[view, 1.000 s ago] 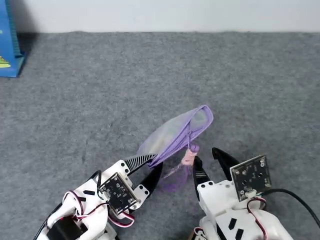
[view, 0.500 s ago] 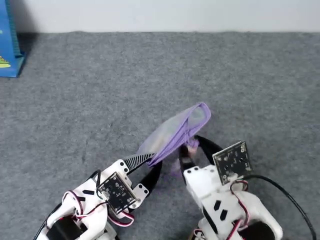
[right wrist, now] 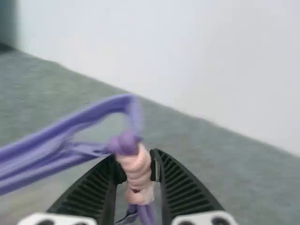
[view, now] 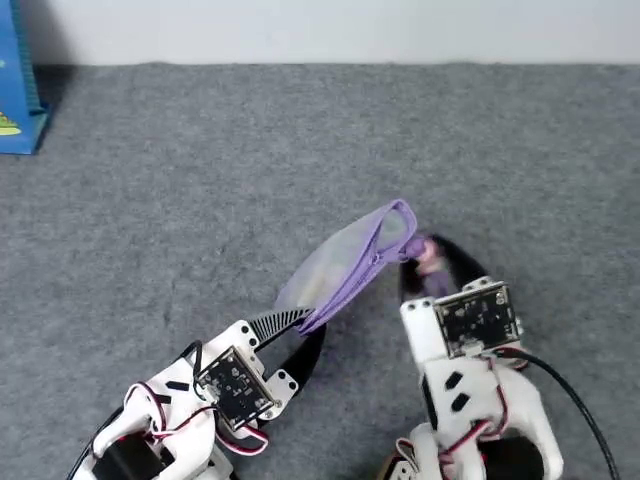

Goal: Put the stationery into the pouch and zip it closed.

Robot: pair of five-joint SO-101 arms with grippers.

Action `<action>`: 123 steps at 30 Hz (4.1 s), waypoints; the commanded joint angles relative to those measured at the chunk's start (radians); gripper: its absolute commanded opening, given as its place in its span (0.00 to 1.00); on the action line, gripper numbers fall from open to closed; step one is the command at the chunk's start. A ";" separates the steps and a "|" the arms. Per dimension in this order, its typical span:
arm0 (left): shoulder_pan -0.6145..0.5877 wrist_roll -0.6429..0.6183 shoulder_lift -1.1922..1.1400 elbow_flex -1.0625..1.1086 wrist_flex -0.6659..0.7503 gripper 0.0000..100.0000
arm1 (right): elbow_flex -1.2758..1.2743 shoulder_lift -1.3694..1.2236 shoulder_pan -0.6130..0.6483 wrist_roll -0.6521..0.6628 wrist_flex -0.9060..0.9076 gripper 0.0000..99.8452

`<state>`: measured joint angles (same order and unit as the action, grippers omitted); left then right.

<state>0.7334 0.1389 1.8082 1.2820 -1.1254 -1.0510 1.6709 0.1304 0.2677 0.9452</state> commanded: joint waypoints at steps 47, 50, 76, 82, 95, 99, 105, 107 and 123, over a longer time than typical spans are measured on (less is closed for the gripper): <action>-0.008 -0.103 0.002 -0.001 0.196 0.13 | -0.017 0.143 0.093 -0.008 0.140 0.01; -0.006 -0.072 0.002 0.030 0.198 0.08 | -0.011 0.143 0.093 -0.008 0.136 0.01; -0.130 0.011 0.008 -0.027 0.031 0.01 | -0.281 0.137 -0.331 0.150 -0.423 0.01; -0.130 0.012 0.008 -0.027 0.009 0.01 | -0.370 0.139 -0.406 0.184 -0.512 0.01; -0.129 0.011 0.008 -0.025 0.015 0.01 | -0.068 0.143 -0.073 -0.035 0.222 0.18; -0.127 0.011 0.008 -0.025 0.012 0.01 | -0.011 0.143 0.116 -0.129 0.286 0.16; -0.126 0.009 0.008 -0.025 0.012 0.01 | -0.006 0.139 0.205 -0.192 0.213 0.16; -0.126 0.009 0.008 -0.025 0.012 0.01 | -0.006 0.139 0.226 -0.192 0.214 0.16; -0.124 0.009 0.008 -0.005 0.017 0.01 | 0.000 0.142 0.381 -0.198 0.300 0.24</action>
<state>0.6276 0.1404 1.8113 1.2666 -1.0917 -1.1063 1.8121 0.4741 0.0836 1.3027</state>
